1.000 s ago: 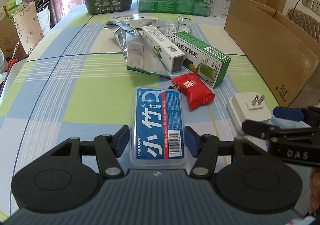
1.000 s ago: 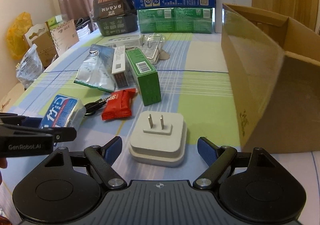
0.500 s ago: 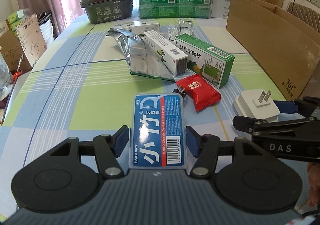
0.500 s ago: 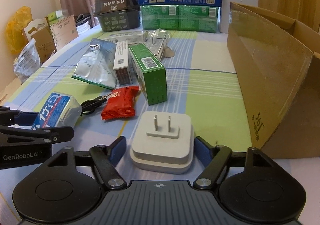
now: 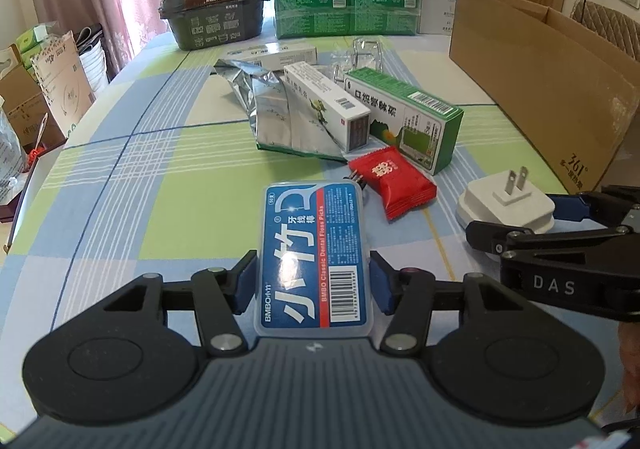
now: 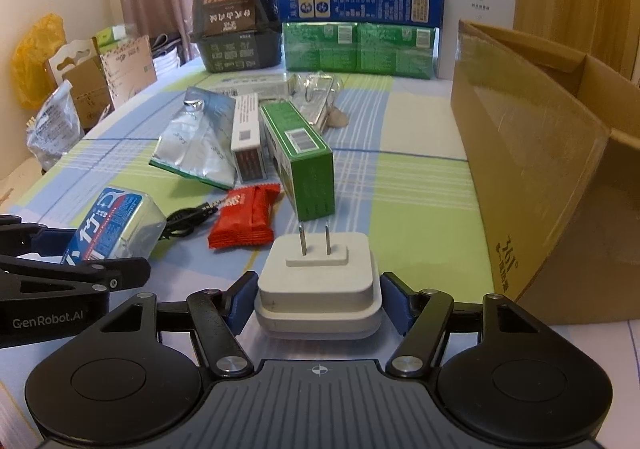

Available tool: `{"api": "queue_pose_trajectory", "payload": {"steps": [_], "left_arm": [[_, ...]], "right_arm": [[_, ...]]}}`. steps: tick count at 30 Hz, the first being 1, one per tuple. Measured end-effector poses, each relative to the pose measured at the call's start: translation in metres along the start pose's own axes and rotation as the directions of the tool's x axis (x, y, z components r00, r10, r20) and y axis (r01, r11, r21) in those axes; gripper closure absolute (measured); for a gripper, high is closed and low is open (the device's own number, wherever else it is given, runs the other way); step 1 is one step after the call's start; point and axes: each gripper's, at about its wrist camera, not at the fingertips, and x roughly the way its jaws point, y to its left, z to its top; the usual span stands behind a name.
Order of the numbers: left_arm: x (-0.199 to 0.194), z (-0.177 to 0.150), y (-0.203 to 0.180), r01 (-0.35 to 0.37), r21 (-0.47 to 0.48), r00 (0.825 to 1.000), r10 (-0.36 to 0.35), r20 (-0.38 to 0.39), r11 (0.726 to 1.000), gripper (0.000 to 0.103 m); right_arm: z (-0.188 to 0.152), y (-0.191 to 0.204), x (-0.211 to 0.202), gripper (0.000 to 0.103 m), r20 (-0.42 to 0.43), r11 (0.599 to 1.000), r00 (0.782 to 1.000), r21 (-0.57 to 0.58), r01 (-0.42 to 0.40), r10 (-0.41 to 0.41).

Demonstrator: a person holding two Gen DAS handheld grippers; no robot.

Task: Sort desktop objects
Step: 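Carry the toothpaste box and plug into the cardboard box and open both tools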

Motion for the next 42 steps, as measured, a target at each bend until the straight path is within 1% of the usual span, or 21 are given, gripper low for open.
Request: {"api": "queue_pose_trajectory", "payload": {"steps": [6, 10, 17, 20, 23, 30, 38, 42], "left_arm": [[-0.008, -0.002, -0.002, 0.005, 0.006, 1.0, -0.005, 0.002, 1.0, 0.052], [-0.015, -0.004, -0.003, 0.01, 0.005, 1.0, -0.01, 0.003, 1.0, 0.052], [-0.028, 0.002, -0.007, 0.031, -0.001, 0.999, -0.031, 0.019, 1.0, 0.052], [-0.033, 0.005, -0.008, 0.04, -0.011, 0.999, -0.04, 0.013, 0.999, 0.052], [-0.041, 0.01, -0.013, 0.036, 0.007, 0.999, -0.036, 0.02, 0.999, 0.052], [-0.073, 0.023, -0.032, 0.056, 0.001, 0.997, -0.056, 0.052, 0.998, 0.052], [-0.115, 0.048, -0.064, 0.089, 0.021, 0.99, -0.091, 0.109, 0.996, 0.052], [-0.13, 0.058, -0.079, 0.103, 0.037, 0.986, -0.107, 0.126, 0.994, 0.052]], "right_arm": [[-0.001, 0.001, -0.006, 0.04, -0.002, 1.0, 1.0, 0.014, -0.005, 0.005], [0.001, 0.002, -0.016, 0.04, 0.022, 1.0, 1.0, 0.011, -0.009, 0.008], [0.004, -0.001, -0.035, 0.04, 0.062, 1.0, 0.998, 0.008, -0.004, 0.003], [0.005, -0.003, -0.046, 0.04, 0.073, 1.0, 0.997, 0.016, -0.001, 0.0], [0.007, -0.004, -0.061, 0.04, 0.089, 1.0, 0.996, 0.022, -0.003, 0.001], [0.015, -0.017, -0.102, 0.04, 0.137, 0.999, 0.99, 0.049, 0.009, -0.016], [0.028, -0.039, -0.152, 0.04, 0.211, 0.996, 0.976, 0.088, 0.031, -0.049], [0.036, -0.052, -0.173, 0.04, 0.242, 0.994, 0.968, 0.098, 0.047, -0.07]]}}
